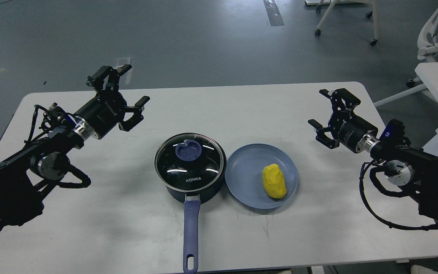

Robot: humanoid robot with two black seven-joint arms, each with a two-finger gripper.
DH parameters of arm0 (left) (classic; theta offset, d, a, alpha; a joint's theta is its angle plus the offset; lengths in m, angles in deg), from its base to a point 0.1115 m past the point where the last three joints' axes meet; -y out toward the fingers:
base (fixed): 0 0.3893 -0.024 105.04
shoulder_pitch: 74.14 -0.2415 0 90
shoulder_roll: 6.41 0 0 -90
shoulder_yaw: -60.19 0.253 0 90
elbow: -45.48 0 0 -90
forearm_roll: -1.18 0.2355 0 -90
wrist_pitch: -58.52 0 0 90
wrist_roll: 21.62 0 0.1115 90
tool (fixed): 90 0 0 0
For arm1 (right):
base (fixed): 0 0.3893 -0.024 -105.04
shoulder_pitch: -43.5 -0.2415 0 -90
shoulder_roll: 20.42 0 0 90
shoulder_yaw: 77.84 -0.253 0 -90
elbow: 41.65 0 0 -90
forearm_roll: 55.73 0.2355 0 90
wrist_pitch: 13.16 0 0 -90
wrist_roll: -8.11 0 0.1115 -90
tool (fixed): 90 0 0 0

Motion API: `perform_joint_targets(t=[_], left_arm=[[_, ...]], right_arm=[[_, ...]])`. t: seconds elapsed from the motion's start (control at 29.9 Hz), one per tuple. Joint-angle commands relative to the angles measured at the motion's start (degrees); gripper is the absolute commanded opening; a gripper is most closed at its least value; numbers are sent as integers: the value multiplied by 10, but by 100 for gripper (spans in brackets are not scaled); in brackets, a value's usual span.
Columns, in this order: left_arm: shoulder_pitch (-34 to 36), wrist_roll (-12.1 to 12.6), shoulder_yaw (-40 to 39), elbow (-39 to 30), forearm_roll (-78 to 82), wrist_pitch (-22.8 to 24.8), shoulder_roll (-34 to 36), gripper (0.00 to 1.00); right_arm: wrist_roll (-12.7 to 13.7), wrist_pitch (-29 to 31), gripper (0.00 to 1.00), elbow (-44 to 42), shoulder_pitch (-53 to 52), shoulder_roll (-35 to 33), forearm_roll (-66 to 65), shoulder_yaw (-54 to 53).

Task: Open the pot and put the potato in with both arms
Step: 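Raise the left gripper and swing it over the pot lid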

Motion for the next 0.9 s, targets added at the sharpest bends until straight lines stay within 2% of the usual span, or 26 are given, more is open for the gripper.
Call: perform_joint_targets(t=[0.0,0.27,0.37,0.53,0.64,0.67,0.7,0.87], left_arm=[[-10,-1,-9,0,0,0,4,98],[-13,4,-6,-2,9,0,13,98],[-2,5,0,-4,29,0,47,98],[66,-2,-3,-30,167,0,82,98],[93,-26,-10,-120,275,0,137,98],[104,-47,-9,-165,307,0,150,98],[108,-58,-9,-184,323,0,156,98],[116,-63,-9,-334,536,0,197,98]], right_arm=[[0,0,100,-2,-4,4,-1,-2],[0,0,100,-3,-4,7,-2,-2],[0,0,100,-2,-4,4,-2,-2],[0,0,100,-1,-4,0,-2,-3],[0,0,100,-1,-2,0,-1,-4],[0,0,100,-2,-1,0,-2,-4],[0,0,100,-2,-1,1,-2,-4],[0,0,100,-2,-1,0,-2,-5]])
